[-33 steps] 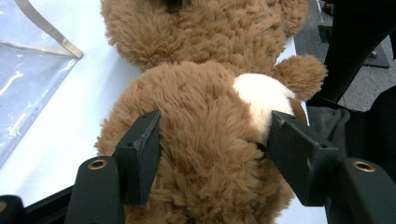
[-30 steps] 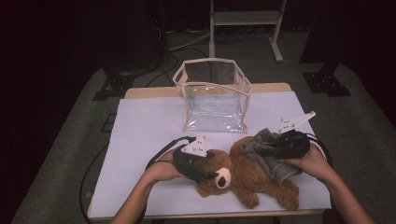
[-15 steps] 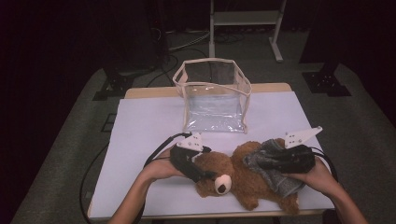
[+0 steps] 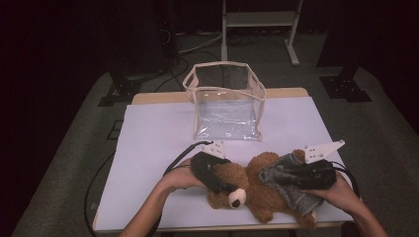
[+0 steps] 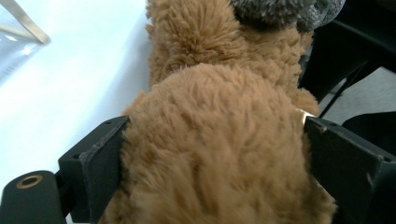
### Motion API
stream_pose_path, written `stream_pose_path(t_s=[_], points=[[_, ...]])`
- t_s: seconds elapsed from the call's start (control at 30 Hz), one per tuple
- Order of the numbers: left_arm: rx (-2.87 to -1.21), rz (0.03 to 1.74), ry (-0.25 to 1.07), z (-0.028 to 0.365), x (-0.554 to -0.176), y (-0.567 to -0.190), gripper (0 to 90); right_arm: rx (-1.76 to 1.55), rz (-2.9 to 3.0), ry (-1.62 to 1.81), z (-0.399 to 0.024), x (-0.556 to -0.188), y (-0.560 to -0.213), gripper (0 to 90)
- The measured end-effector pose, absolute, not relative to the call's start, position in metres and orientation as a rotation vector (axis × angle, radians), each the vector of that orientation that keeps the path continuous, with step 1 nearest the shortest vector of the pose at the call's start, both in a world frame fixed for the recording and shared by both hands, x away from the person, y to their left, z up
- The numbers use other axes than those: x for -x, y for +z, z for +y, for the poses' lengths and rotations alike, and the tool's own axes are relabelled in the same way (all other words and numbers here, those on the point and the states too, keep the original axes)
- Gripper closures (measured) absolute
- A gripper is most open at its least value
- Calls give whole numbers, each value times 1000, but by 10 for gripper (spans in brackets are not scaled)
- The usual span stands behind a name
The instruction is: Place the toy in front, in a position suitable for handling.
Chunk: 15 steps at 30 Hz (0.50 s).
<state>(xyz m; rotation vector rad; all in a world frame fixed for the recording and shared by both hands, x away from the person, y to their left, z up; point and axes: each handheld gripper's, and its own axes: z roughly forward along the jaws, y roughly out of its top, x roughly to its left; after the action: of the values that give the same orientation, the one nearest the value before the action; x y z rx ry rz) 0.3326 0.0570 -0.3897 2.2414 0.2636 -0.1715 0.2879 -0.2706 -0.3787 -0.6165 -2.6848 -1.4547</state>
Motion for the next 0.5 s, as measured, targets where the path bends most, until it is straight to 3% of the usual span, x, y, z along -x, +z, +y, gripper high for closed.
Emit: stream_pose_path(t_s=[0.07,0.1,0.13,0.23,0.5], points=[[-2240,265,-202,56,-335,-392,158,615,-2683,-1453,-270,-288,-379,804],[-2241,280,-211,56,-335,-392,276,619,-2684,-1454,-270,-288,-379,804],[-2246,275,-209,57,-336,-392,276,619,-2684,-1454,-270,-288,-379,804],[-2275,257,-131,61,-334,-385,508,639,-2680,-1470,-270,-290,-379,803],[-2314,216,16,63,-336,-367,573,667,-2680,-1479,-269,-302,-368,803]])
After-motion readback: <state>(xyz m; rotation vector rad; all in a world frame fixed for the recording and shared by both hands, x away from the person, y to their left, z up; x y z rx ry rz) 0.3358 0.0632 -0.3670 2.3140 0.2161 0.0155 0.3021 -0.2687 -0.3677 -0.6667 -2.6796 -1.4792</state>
